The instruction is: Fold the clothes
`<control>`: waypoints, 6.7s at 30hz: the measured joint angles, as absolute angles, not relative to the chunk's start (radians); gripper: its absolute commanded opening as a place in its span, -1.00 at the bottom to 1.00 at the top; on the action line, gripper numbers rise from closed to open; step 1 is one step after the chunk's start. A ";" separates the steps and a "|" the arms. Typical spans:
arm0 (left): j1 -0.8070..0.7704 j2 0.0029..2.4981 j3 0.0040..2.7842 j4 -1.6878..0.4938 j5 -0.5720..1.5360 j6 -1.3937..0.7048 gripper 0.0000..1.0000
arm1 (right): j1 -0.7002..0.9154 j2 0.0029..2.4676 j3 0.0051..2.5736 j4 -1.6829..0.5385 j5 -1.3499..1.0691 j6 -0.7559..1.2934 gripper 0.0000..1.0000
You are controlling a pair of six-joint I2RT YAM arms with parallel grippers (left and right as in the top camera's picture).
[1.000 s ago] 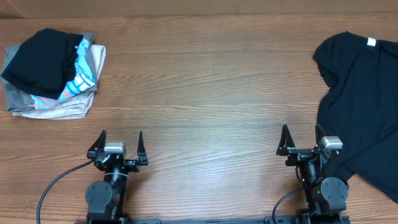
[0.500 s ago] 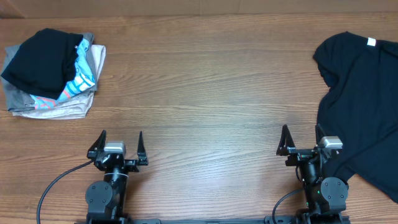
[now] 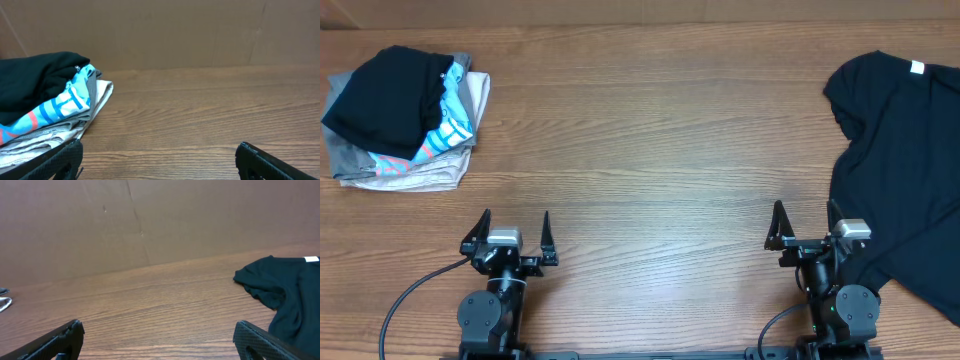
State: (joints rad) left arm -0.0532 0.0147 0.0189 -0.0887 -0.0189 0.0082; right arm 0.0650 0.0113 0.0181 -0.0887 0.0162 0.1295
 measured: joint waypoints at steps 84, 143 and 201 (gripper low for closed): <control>-0.053 0.015 0.017 -0.089 -0.019 0.011 1.00 | -0.230 2.005 1.773 -0.968 0.049 0.163 -0.92; -0.053 0.015 0.017 -0.089 -0.019 0.011 1.00 | 0.653 2.319 1.764 -0.722 -0.311 0.465 -0.92; -0.053 0.015 0.017 -0.089 -0.019 0.011 1.00 | 0.724 2.372 1.856 -0.711 -0.228 0.494 -0.92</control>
State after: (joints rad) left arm -0.0532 0.0151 0.0170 -0.0887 -0.0189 0.0109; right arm 0.7238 2.3722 1.8557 -0.7113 -0.2276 0.4942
